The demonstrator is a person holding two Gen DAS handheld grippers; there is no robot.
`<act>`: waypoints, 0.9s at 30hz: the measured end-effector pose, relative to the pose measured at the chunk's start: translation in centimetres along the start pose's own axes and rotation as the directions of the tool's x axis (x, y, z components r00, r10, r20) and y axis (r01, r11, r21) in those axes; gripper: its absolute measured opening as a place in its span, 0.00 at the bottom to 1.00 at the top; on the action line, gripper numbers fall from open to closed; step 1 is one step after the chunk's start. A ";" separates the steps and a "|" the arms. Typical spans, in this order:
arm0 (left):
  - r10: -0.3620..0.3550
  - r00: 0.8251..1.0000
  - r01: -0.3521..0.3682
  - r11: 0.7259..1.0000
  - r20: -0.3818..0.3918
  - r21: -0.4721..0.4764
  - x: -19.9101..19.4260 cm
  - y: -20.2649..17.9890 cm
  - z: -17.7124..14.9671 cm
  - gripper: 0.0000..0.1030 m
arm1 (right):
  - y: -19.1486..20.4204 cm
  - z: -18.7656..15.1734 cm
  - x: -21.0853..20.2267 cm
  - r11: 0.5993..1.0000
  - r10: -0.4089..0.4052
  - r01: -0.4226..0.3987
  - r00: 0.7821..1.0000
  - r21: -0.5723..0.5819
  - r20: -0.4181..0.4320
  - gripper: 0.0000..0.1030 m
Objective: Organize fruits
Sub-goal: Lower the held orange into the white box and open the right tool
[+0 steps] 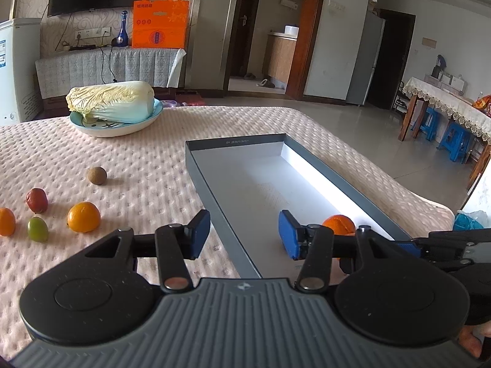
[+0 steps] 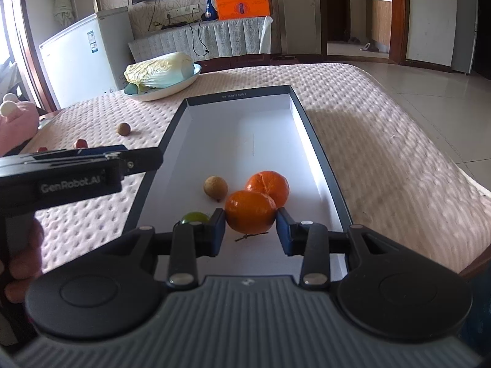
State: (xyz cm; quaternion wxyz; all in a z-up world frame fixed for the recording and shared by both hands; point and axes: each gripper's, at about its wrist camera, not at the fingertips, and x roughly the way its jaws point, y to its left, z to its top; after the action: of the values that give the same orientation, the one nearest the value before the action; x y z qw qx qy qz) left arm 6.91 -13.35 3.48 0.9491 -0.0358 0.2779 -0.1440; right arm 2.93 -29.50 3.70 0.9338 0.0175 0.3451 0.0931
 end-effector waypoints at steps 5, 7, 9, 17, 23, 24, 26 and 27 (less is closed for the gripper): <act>0.007 1.000 -0.007 1.000 -0.001 0.000 0.0 0.3 0.0 0.54 | 0.1 0.1 0.8 1.000 -0.023 0.023 1.000 0.003 -0.006 0.39; 0.011 1.000 -0.011 1.000 -0.001 -0.002 0.0 0.4 0.0 0.54 | 0.0 0.2 0.3 1.000 -0.020 0.020 1.000 0.014 0.016 0.39; 0.015 1.000 -0.015 1.000 -0.002 -0.005 0.0 0.5 0.0 0.54 | -0.2 0.4 -0.3 0.999 -0.016 0.014 0.999 0.037 0.036 0.41; 0.026 1.000 -0.026 1.000 -0.004 -0.002 -0.2 0.7 -0.1 0.54 | 0.0 1.4 -2.3 0.994 0.001 -0.017 0.989 0.105 0.151 0.46; 0.041 0.999 -0.041 0.999 -0.007 0.002 -0.5 1.2 -0.2 0.54 | 2.5 2.0 -2.0 0.996 0.047 -0.058 0.986 0.066 0.158 0.46; 0.045 0.999 -0.045 0.999 -0.006 0.001 -0.6 1.4 -0.2 0.54 | 2.8 2.1 -1.9 0.996 0.054 -0.065 0.986 0.061 0.158 0.46; 0.054 0.999 -0.054 0.999 -0.005 -0.009 -0.8 1.9 -0.1 0.54 | 3.4 2.3 -1.8 0.996 0.060 -0.071 0.985 0.058 0.161 0.46; 0.057 0.998 -0.057 0.998 -0.004 -0.015 -1.0 2.2 -0.1 0.54 | 3.6 2.4 -1.7 0.995 0.064 -0.074 0.985 0.060 0.160 0.46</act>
State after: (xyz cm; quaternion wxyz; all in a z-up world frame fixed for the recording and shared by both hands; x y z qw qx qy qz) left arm 6.63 -10.97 3.56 0.9520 -0.0348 0.2817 -0.1146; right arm 2.60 -26.17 6.99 0.9533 0.0673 0.2720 0.1124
